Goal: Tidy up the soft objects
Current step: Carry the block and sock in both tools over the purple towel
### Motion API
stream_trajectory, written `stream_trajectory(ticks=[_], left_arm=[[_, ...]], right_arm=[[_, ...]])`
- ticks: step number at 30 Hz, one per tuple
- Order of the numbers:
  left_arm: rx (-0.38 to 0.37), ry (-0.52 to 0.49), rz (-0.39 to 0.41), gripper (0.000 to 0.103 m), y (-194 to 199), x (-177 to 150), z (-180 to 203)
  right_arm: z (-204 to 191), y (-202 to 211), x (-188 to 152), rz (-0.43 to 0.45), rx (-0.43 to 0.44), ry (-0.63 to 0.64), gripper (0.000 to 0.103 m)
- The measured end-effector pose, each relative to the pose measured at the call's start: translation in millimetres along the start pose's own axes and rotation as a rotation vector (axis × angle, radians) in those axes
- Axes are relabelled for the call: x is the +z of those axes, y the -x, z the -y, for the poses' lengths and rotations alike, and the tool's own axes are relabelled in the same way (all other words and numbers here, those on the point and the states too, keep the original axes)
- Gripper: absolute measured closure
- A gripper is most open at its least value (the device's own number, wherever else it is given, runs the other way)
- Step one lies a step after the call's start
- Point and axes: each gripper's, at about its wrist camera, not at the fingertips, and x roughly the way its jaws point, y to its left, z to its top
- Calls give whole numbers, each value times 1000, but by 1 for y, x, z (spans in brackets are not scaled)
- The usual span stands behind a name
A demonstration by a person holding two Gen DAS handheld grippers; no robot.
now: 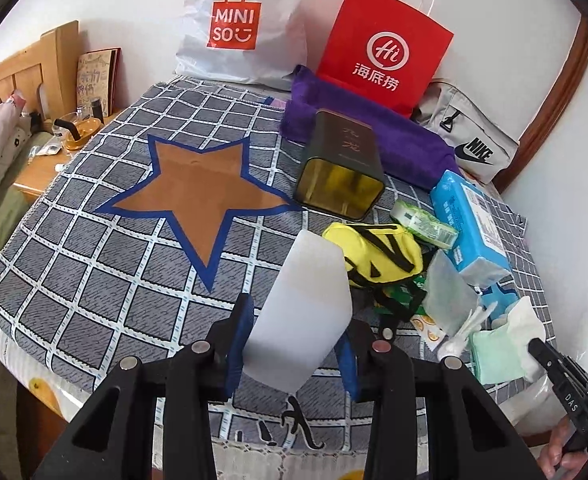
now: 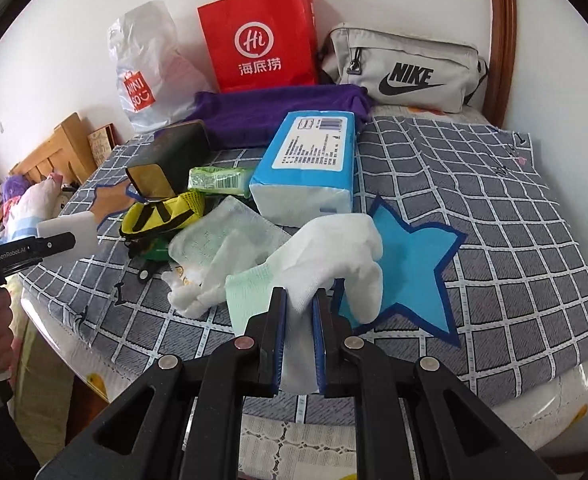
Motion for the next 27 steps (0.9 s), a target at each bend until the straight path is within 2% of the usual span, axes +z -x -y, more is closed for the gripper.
stream_trajectory(ticks=[11,17,27], left_arm=[[1,-31,27,67,16,30,22],[-13,-38,64,67,24,62,31],[-3,-47,73,67,-1,124,49]], right_arm=[[-5,46,34,110,17,11,90],[-7,63,71,170,50,22,90],[-10,41,147,217,65,63,90]])
